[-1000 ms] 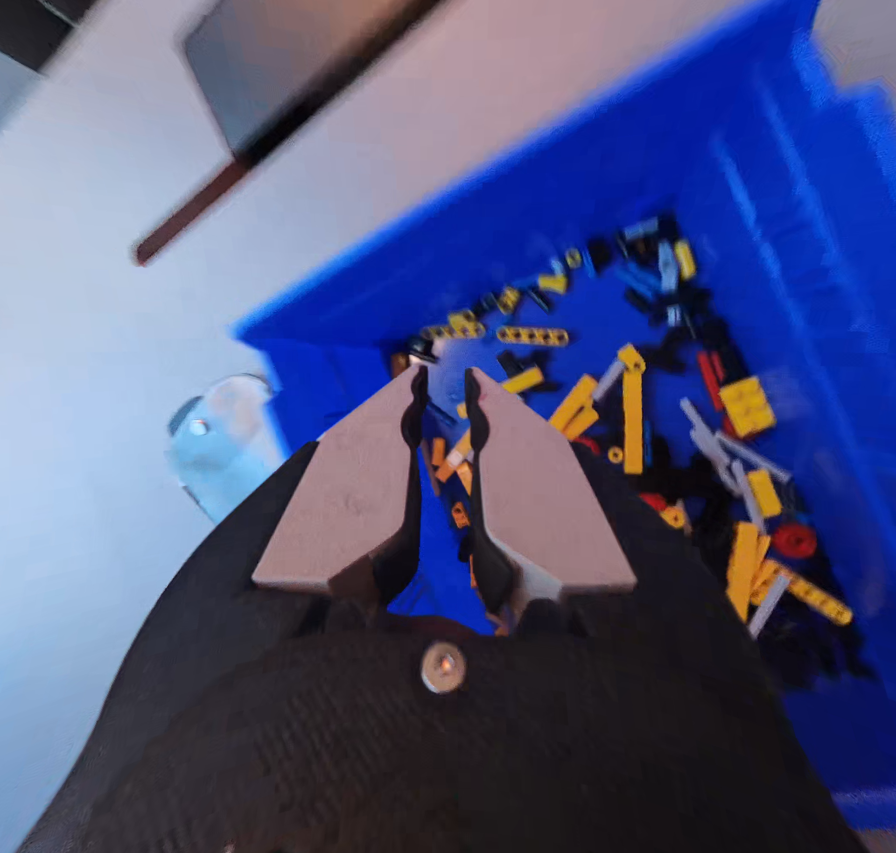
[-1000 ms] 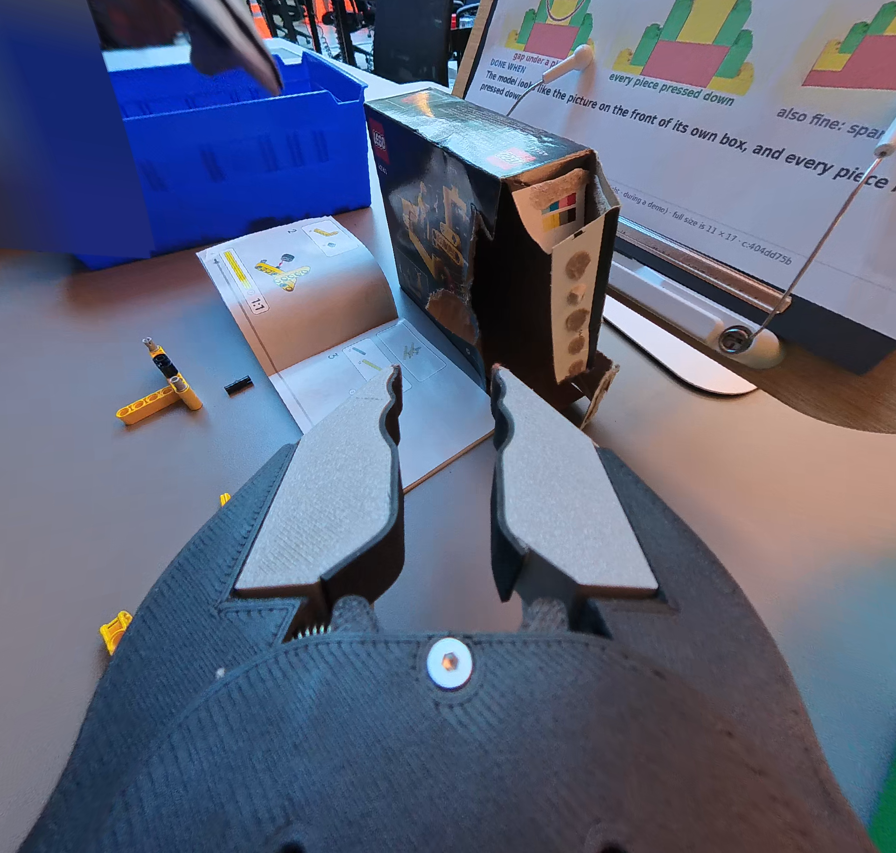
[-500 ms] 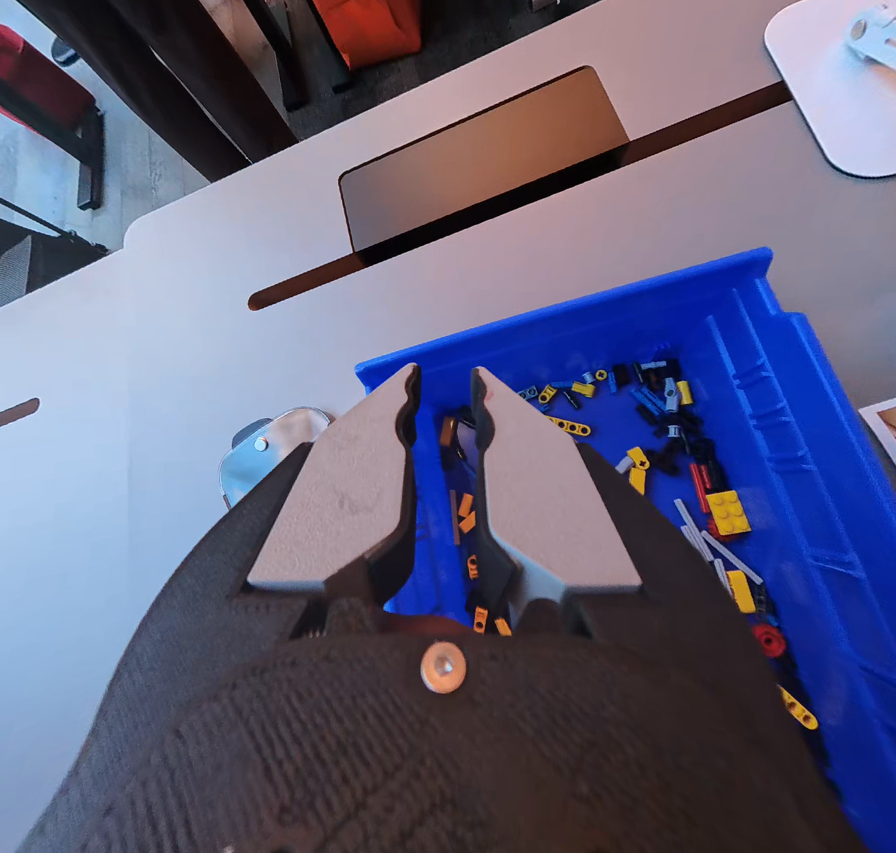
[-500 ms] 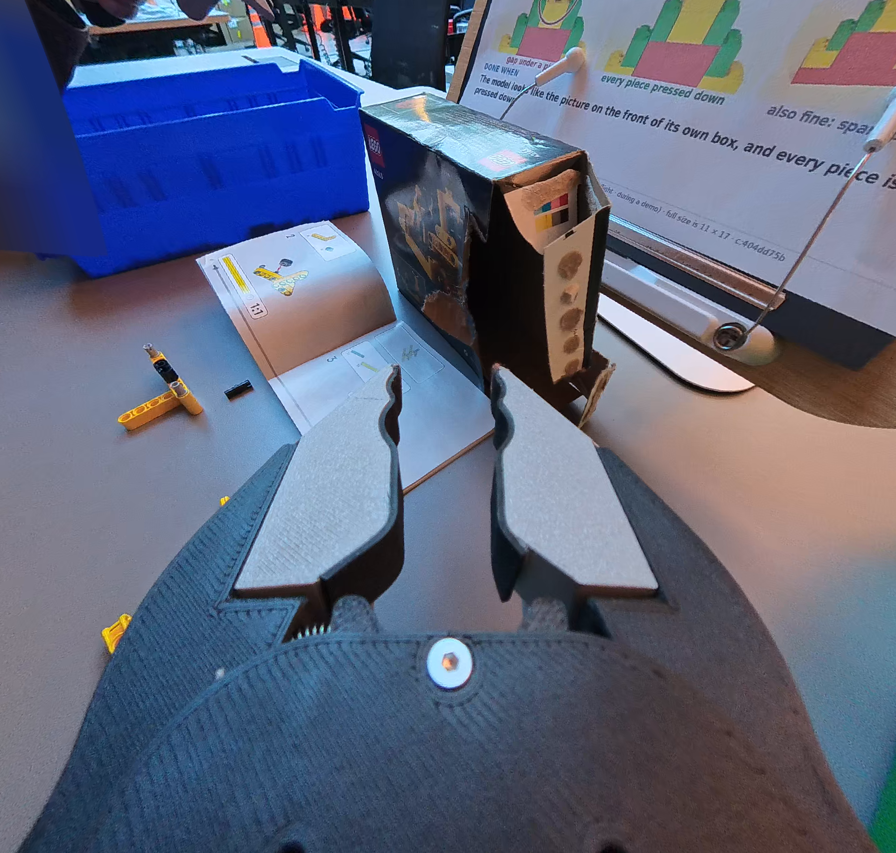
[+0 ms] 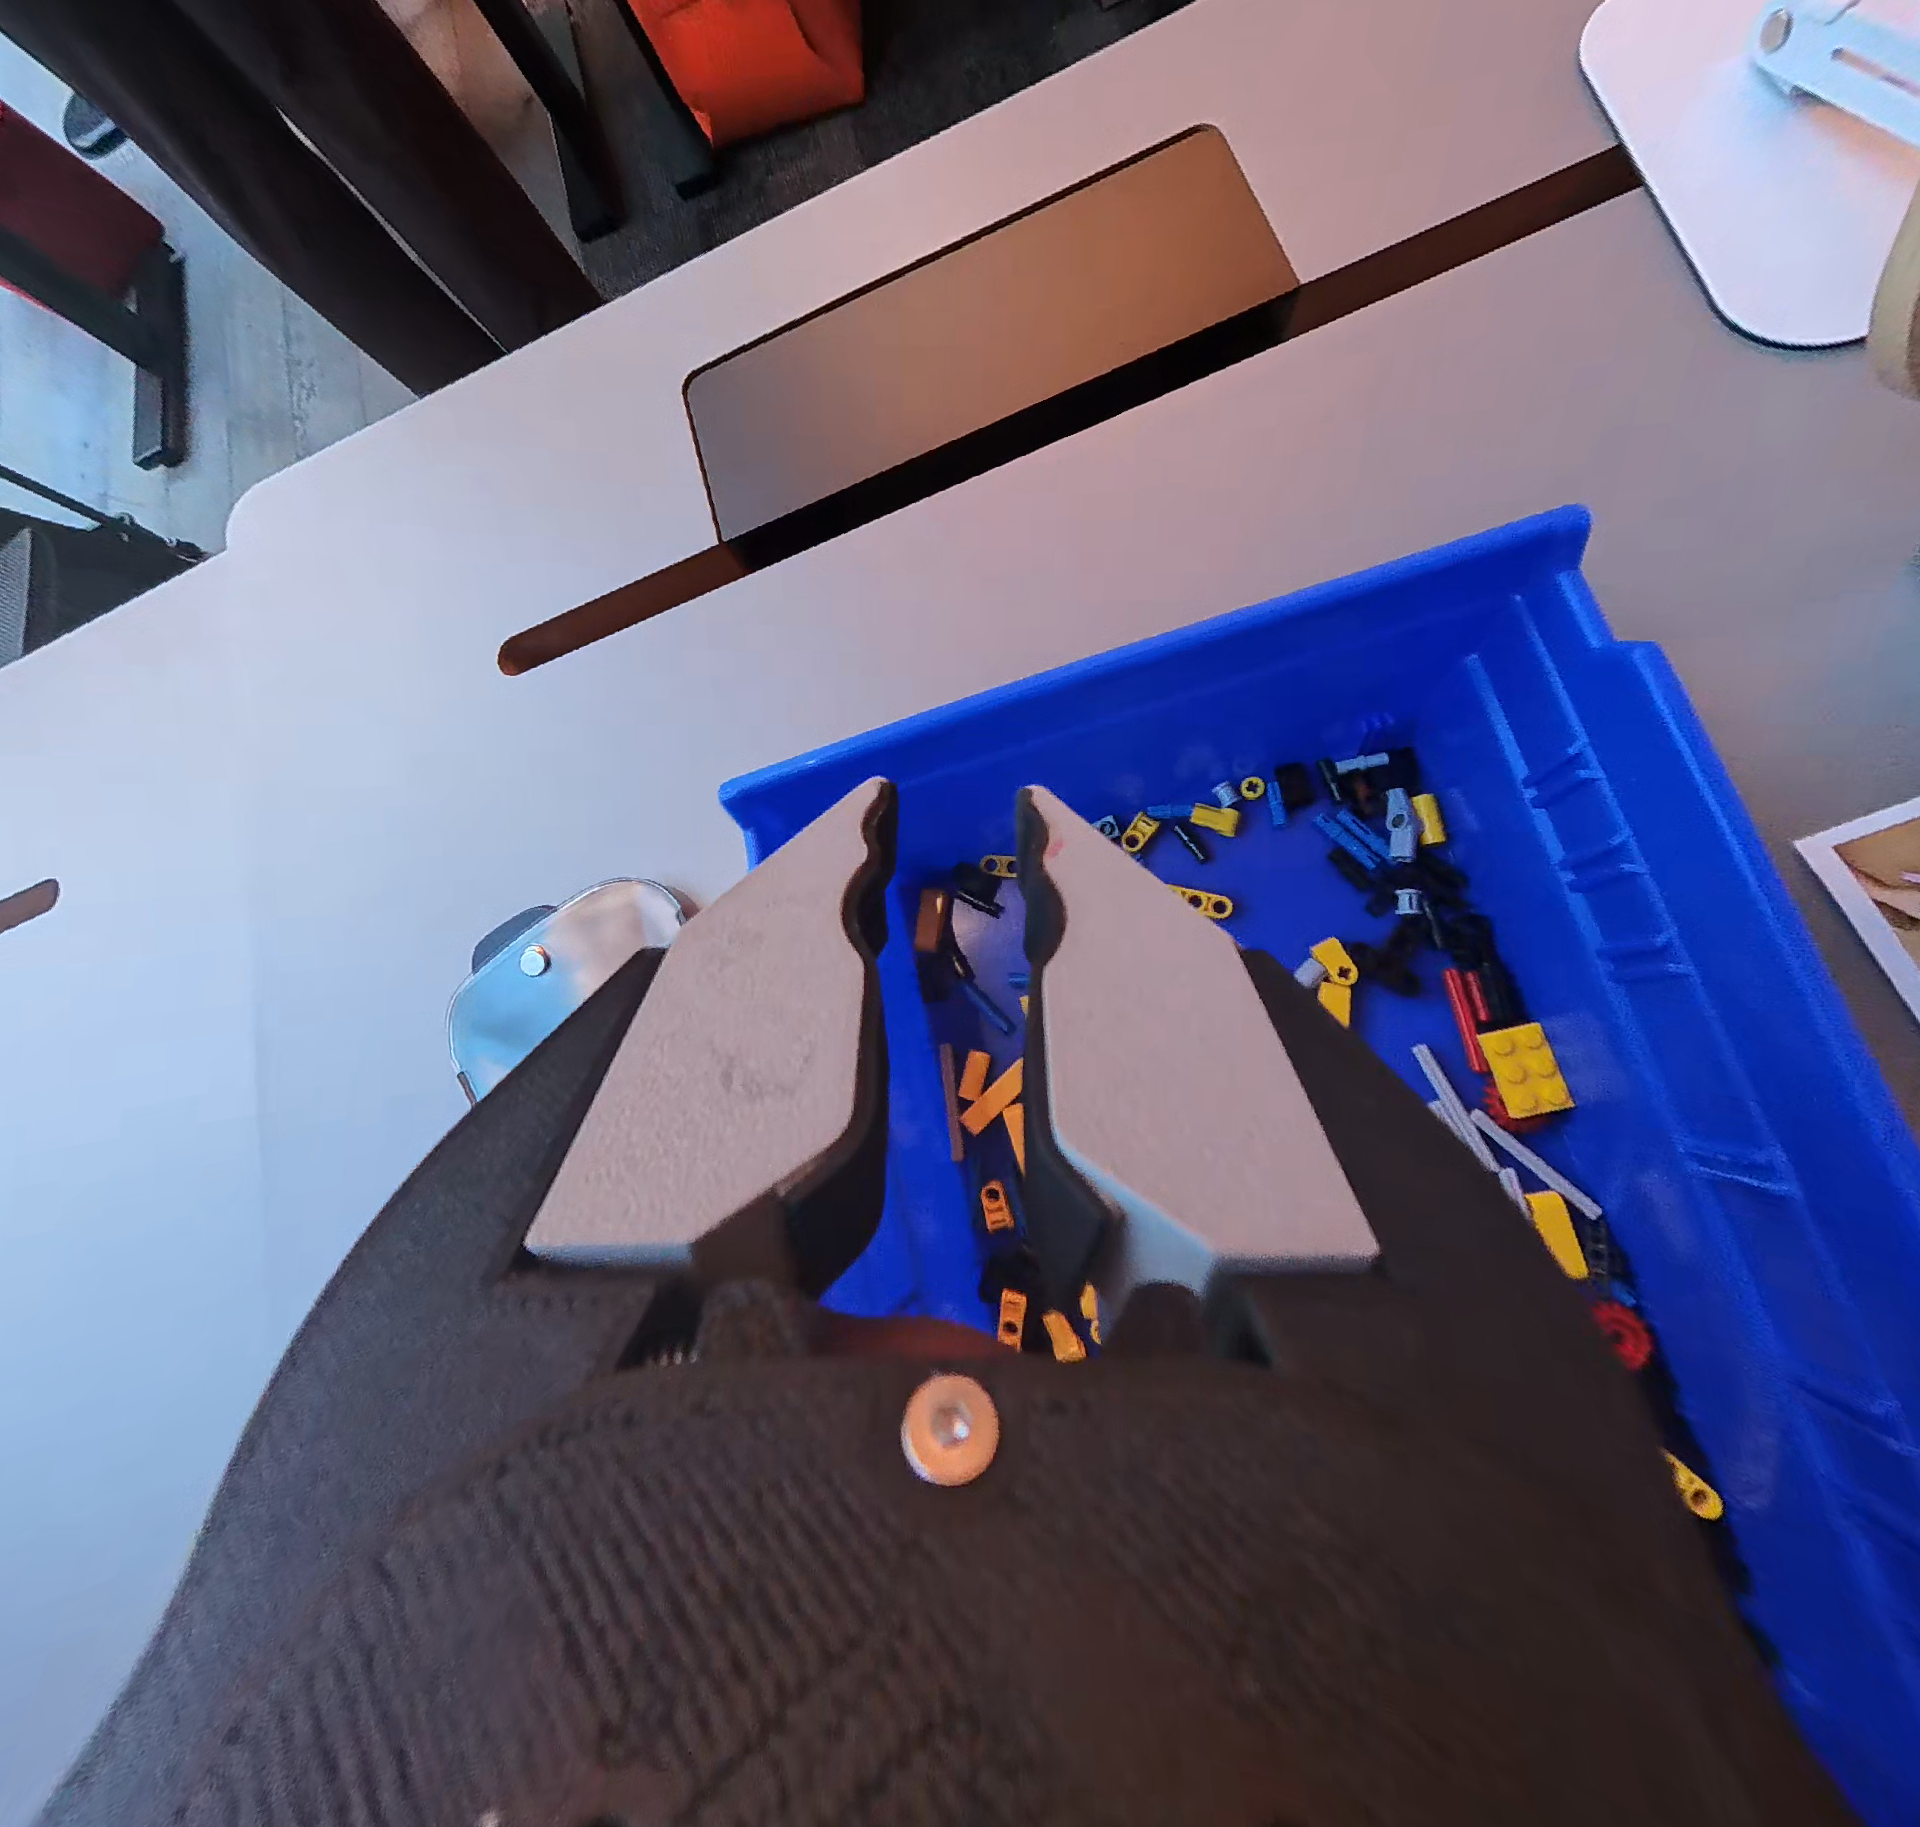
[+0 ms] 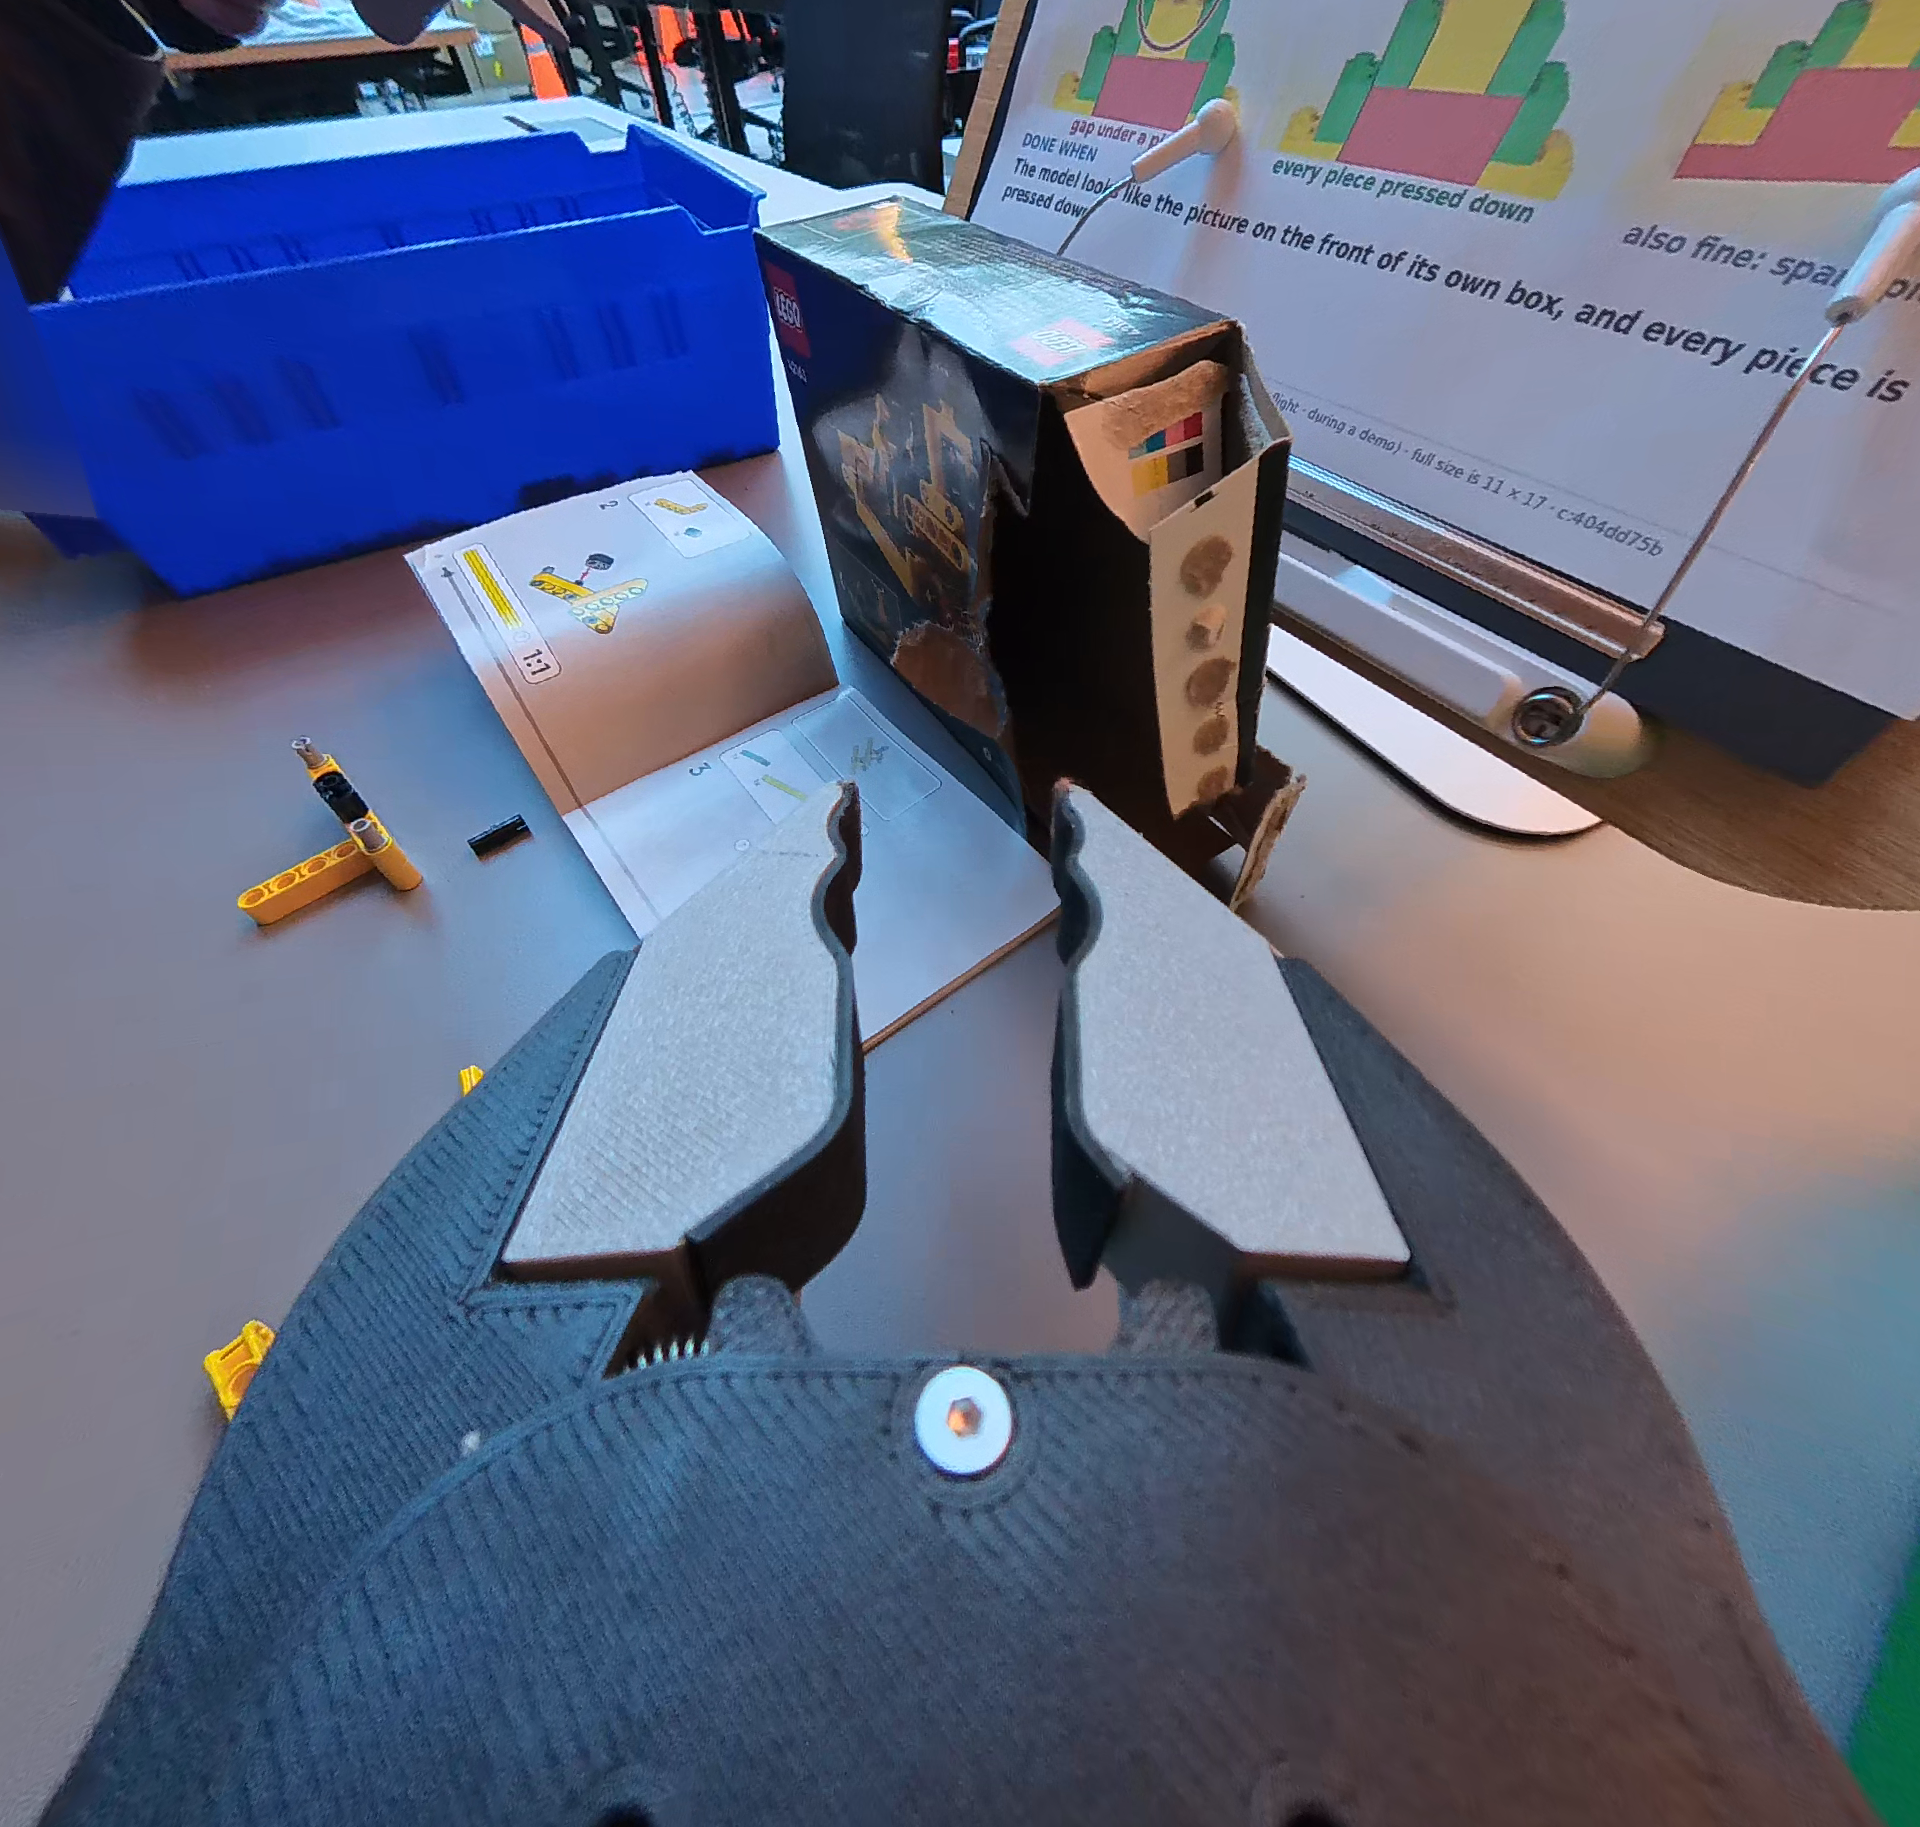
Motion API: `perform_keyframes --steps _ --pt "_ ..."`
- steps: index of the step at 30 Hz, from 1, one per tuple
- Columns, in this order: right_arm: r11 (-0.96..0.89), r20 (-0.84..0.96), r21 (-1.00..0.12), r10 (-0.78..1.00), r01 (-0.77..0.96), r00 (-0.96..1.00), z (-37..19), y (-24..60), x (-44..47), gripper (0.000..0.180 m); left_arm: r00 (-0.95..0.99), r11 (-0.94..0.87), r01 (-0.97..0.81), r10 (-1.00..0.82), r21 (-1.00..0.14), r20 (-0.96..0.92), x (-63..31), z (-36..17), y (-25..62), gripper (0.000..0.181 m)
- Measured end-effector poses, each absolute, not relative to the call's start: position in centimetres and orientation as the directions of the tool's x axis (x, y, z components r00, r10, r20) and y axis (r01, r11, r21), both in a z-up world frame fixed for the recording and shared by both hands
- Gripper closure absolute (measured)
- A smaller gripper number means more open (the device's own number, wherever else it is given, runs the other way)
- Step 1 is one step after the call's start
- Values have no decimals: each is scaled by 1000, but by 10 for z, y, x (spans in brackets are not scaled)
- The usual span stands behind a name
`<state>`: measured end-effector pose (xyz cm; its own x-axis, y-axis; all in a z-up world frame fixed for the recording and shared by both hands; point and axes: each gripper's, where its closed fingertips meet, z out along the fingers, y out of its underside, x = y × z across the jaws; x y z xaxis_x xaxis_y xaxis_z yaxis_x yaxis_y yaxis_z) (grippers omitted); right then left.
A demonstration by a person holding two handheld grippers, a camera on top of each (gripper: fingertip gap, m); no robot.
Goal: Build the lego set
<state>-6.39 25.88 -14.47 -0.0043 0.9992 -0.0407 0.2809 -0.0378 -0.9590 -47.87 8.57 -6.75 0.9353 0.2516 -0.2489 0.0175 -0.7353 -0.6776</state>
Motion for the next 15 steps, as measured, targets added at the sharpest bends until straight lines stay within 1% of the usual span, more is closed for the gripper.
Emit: perform_keyframes --steps 1,2,3,15 --pt "-39 -41 -959 999 281 -3 -145 259 -64 146 936 -734 19 252 -679 -246 -479 -67 86 158" --pt "-39 -42 -959 999 280 -2 -145 259 -64 146 937 -734 21 252 -678 -243 -479 -67 85 162" --pt "-39 -41 -959 999 280 -1 -145 259 -64 146 936 -737 23 252 -676 -244 -480 -68 84 158" --pt "-31 -32 -960 999 277 -1 -144 259 -64 146 939 -751 15 237 -660 -248 -477 -72 84 158"
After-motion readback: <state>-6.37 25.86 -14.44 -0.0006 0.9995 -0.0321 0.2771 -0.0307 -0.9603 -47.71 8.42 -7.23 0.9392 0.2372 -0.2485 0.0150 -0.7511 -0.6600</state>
